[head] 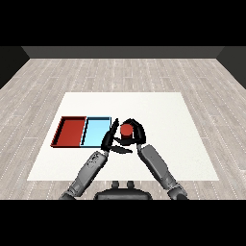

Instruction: Pick the red can and put it in the red box

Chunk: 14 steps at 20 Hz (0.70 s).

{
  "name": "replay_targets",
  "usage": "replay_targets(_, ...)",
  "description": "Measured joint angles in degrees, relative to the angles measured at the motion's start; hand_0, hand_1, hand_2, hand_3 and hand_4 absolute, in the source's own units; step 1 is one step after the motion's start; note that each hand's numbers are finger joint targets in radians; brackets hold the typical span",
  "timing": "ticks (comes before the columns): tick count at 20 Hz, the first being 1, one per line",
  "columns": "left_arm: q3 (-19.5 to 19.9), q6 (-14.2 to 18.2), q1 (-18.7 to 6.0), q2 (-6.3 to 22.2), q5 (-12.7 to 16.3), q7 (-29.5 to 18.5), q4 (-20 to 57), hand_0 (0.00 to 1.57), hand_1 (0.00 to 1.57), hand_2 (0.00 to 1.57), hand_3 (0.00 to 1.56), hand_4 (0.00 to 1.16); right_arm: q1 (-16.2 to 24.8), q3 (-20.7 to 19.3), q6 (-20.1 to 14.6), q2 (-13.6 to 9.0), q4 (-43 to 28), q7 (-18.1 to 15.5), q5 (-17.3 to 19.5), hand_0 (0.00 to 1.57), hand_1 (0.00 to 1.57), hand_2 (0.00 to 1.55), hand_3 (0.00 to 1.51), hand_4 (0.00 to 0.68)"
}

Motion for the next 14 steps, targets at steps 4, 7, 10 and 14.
replay_targets(4,0.04,-0.19,-0.73,0.00,-0.28,0.79,0.89,0.00,0.00,0.00,0.00,0.00,0.44,1.78,-1.06,0.02,-1.65,0.28,-0.07,1.43,1.43,1.44,1.40,0.603)
replay_targets(7,-0.24,0.06,-1.97,0.00,0.49,0.61,2.23,0.00,0.00,0.00,0.00,0.00,0.06,3.52,-2.29,0.03,-2.03,0.56,-0.07,1.45,1.45,1.43,1.38,0.614)
replay_targets(10,-0.59,0.26,-2.39,0.00,0.45,1.90,1.63,0.00,0.00,0.00,0.00,0.00,-0.03,5.10,-3.14,0.03,-2.07,-0.36,-1.22,1.44,1.44,1.43,1.38,0.594)
replay_targets(14,-1.71,1.04,-3.29,0.22,-0.33,3.11,1.90,0.00,0.00,0.00,0.00,0.00,0.43,6.88,-3.45,-0.05,-2.94,-0.58,-2.19,1.46,1.46,1.45,1.40,0.578)
